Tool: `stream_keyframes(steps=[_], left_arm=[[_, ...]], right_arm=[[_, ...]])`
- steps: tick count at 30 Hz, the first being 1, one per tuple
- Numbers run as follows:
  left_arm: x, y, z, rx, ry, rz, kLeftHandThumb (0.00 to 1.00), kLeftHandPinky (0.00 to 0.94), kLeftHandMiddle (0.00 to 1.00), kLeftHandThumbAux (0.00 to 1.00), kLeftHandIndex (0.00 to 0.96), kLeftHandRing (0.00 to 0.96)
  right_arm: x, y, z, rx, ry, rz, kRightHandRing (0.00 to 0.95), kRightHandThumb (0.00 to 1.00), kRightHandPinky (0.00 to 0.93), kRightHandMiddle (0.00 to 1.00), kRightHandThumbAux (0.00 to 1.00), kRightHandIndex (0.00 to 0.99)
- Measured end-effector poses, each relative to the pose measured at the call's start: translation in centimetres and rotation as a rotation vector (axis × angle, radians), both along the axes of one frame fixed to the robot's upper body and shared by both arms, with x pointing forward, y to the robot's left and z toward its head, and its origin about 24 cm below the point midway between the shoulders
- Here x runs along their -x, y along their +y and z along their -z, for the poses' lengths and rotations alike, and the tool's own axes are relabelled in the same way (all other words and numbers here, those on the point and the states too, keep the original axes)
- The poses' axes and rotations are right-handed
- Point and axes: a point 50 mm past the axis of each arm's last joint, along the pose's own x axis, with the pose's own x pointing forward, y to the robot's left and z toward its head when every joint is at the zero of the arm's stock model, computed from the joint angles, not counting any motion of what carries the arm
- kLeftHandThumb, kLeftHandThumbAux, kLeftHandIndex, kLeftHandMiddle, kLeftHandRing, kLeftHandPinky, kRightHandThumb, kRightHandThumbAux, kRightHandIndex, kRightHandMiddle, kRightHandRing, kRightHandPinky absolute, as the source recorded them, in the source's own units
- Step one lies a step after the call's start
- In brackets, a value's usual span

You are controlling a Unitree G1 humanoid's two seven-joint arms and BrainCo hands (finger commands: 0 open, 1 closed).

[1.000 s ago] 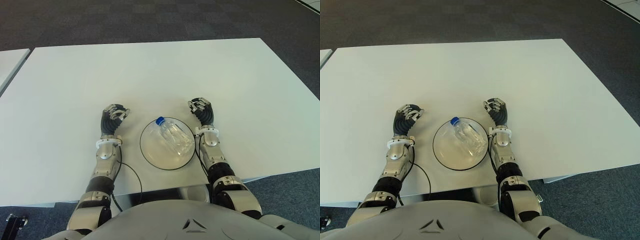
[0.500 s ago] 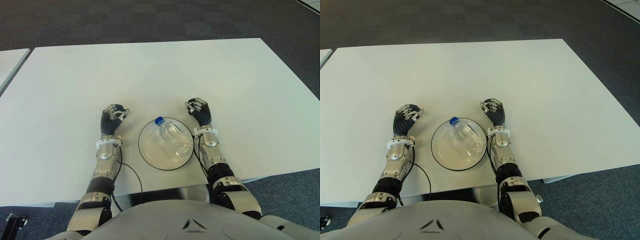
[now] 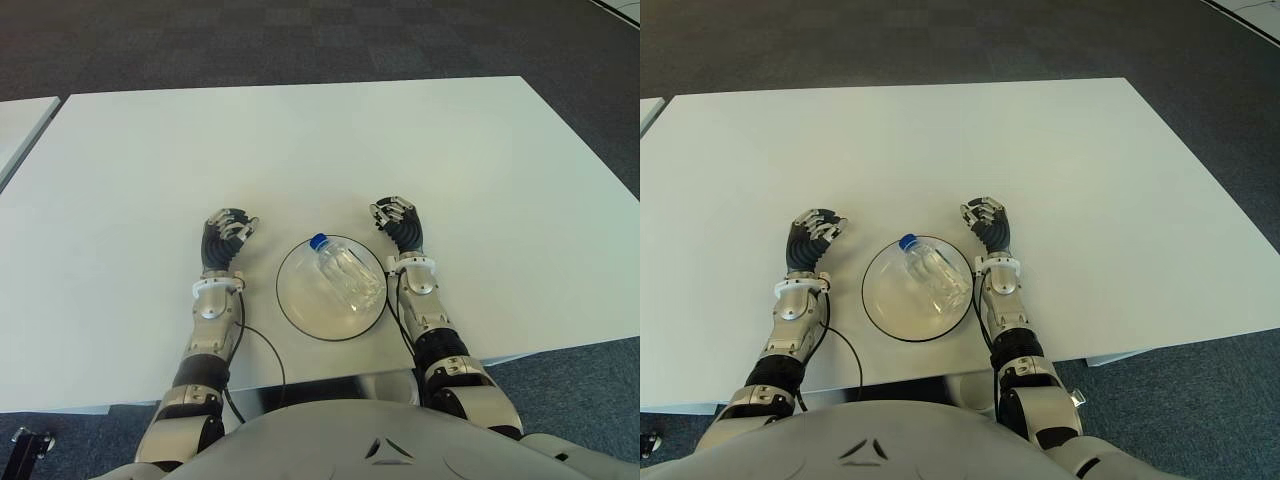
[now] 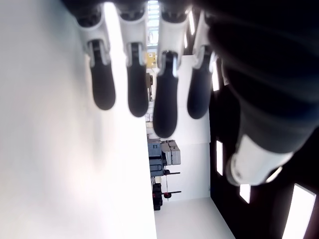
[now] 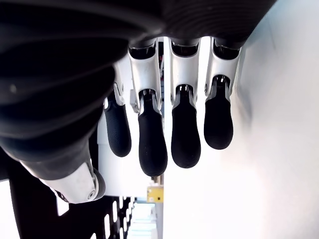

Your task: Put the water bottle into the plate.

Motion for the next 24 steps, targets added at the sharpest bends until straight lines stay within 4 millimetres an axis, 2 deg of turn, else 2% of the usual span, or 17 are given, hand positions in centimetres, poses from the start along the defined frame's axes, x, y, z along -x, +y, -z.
stream_keyframes(steps=[5, 14, 24], left_arm=[[0.0, 0.0, 0.0, 0.001, 0.001, 0.0, 0.707, 0.624, 0.655, 0.711, 0.435, 0.638], [0.1, 0.0, 0.0, 0.002, 0.002, -0.002, 0.708, 0.623, 0.659, 0.71, 0.436, 0.64], [0.1, 0.0, 0.0, 0.001, 0.002, -0.002, 0.706, 0.622, 0.657, 0.712, 0.436, 0.639]], right_arm=[[0.0, -0.5, 0.0, 0.027, -0.005, -0.002, 0.643, 0.708, 0.572, 0.66, 0.728, 0.435], [-0.1, -1.8, -0.2, 0.107, 0.001, -0.02, 0.628, 0.708, 0.597, 0.632, 0.729, 0.434], [-0.1, -2.2, -0.4, 0.114, 0.011, -0.054, 0.613, 0.708, 0.629, 0.606, 0.729, 0.434]])
